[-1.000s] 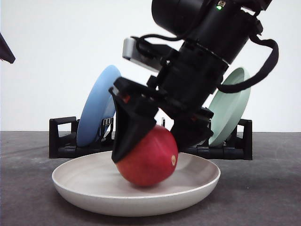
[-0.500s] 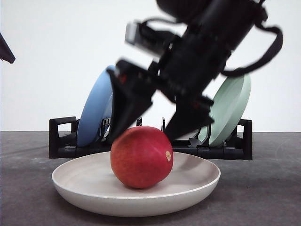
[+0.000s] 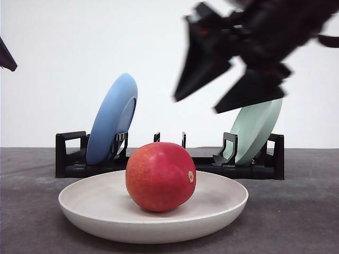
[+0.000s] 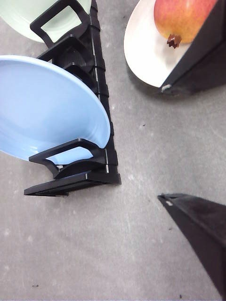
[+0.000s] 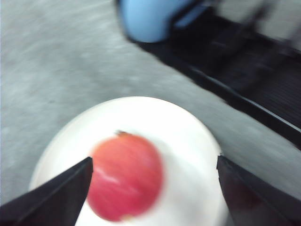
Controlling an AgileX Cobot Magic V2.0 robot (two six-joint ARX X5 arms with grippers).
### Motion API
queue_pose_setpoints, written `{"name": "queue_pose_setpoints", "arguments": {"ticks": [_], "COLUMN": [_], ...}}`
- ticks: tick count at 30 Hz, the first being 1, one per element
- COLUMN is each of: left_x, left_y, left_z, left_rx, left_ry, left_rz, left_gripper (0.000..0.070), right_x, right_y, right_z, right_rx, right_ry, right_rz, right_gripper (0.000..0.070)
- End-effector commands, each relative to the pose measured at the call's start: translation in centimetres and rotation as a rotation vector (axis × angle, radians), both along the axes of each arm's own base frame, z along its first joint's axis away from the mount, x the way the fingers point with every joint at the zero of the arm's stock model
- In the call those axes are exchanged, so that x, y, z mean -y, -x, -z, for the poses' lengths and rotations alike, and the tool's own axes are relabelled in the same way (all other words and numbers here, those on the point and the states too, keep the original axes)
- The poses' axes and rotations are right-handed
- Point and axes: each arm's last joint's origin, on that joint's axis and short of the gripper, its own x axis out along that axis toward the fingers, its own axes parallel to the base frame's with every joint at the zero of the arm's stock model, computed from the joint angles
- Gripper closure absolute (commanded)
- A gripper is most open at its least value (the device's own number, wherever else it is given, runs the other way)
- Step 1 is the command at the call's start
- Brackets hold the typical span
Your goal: Place pomegranate in white plate
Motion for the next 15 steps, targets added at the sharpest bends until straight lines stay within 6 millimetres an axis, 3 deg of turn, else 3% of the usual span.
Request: {"name": "queue_pose_setpoints", "arguments": {"ticks": [1,7,15], "left_x": [0.1,0.0,0.0], "left_y": [-0.2,-0.1,-0.1], "left_z": [-0.3,-0.3,-0.3], "left_rx": [0.013,0.008,0.008], "left_ry": [0.008,0.007,0.007], "left_rz": [0.003,0.002,0.002], "left_gripper": [0.0307,0.0306,0.0306], "right_x": [0.8,4.4,7.6], "right_y": [0.3,1.2,1.5], "right_z": [-0.3,-0.4,-0.6], "right_rx": [-0.003,-0.022,-0.039], "right_ry": [-0.048,-0.083,-0.031], "right_rz": [0.037,0.175,0.306], "right_gripper": [0.0182,0.0182,0.0182]}}
